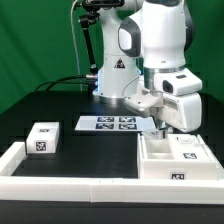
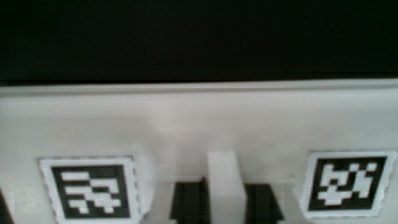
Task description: Assemble cabinet
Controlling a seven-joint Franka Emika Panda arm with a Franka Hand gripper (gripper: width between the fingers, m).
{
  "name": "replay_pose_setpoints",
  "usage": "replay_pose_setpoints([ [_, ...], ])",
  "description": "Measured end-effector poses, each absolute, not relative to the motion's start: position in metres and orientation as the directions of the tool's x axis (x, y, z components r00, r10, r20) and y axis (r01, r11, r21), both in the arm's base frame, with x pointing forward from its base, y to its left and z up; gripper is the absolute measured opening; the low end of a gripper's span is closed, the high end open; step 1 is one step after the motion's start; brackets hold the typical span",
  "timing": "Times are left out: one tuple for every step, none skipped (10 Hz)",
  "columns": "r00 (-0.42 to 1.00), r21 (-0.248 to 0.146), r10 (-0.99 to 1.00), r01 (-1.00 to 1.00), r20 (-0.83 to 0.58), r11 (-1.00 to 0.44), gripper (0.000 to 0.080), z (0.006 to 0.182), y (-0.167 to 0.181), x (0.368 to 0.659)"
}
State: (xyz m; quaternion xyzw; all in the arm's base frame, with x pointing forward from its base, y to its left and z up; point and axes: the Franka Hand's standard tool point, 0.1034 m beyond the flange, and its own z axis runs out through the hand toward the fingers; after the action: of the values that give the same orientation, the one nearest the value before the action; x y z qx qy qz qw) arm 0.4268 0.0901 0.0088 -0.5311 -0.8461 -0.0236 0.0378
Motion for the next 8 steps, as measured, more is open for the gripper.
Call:
replay_pose_setpoints([
  [-0.433,0.000,0.897,0.901,0.089,0.435,0.0068,0.009,0.090,0.427],
  [-0.433,0.000,0.897,0.901,0.089,0.435,0.0068,0.009,0.090,0.427],
  [-0.433,0.000,0.897,0.901,0.089,0.435,0.0068,0.009,0.090,0.427],
  [-0.433,0.000,0.897,0.901,0.089,0.435,0.0068,0.009,0.090,0.427],
  [-0.416,-0.006,0.905,0.909,0.087,0.418,0.0068,0.010,0.089,0.427],
  [-0.363,-0.024,0.929,0.931,0.072,0.365,0.0068,0.017,0.081,0.428],
  [-0.313,-0.033,0.949,0.949,0.051,0.314,0.0068,0.026,0.073,0.432],
  [-0.274,-0.033,0.961,0.961,0.033,0.275,0.0068,0.036,0.068,0.435],
])
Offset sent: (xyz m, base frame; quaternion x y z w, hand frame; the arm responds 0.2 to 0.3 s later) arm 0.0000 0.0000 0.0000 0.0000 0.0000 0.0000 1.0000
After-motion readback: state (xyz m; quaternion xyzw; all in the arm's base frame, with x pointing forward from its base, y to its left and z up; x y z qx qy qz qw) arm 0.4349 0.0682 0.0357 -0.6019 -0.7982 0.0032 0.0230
